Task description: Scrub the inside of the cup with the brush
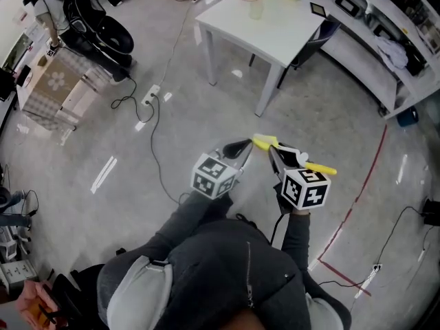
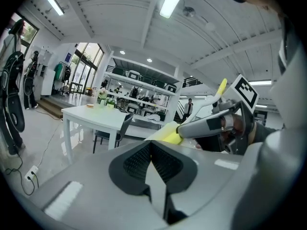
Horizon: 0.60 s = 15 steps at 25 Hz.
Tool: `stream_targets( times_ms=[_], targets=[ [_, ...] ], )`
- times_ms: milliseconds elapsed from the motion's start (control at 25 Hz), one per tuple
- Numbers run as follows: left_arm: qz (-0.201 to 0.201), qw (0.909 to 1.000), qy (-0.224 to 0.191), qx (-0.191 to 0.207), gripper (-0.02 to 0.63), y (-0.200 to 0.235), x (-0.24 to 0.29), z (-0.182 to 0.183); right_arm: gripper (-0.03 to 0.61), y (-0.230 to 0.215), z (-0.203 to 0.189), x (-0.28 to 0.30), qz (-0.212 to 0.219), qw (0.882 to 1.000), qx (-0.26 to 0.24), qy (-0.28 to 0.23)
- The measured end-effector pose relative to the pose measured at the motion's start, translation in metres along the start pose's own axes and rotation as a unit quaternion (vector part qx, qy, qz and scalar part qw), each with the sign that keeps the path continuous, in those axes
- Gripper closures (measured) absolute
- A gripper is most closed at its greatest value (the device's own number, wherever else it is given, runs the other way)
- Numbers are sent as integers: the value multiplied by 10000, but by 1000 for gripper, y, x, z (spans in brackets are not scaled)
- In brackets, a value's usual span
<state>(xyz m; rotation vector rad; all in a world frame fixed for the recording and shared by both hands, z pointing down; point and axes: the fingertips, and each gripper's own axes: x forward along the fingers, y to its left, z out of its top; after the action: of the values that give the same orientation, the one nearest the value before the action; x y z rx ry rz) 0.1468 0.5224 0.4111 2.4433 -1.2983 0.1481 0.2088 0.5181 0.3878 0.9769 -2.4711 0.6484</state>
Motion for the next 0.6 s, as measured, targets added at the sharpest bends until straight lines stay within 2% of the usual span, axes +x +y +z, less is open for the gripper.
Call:
stream_targets(
  times_ms=[360, 600],
  targets=[
    [3, 10000, -92, 8, 604, 80, 33, 36, 486, -19, 61, 72, -65, 9999, -100, -103],
    [-62, 9998, -194, 58, 604, 119, 45, 55, 486, -22, 86, 106, -160, 9996, -191, -124]
  ],
)
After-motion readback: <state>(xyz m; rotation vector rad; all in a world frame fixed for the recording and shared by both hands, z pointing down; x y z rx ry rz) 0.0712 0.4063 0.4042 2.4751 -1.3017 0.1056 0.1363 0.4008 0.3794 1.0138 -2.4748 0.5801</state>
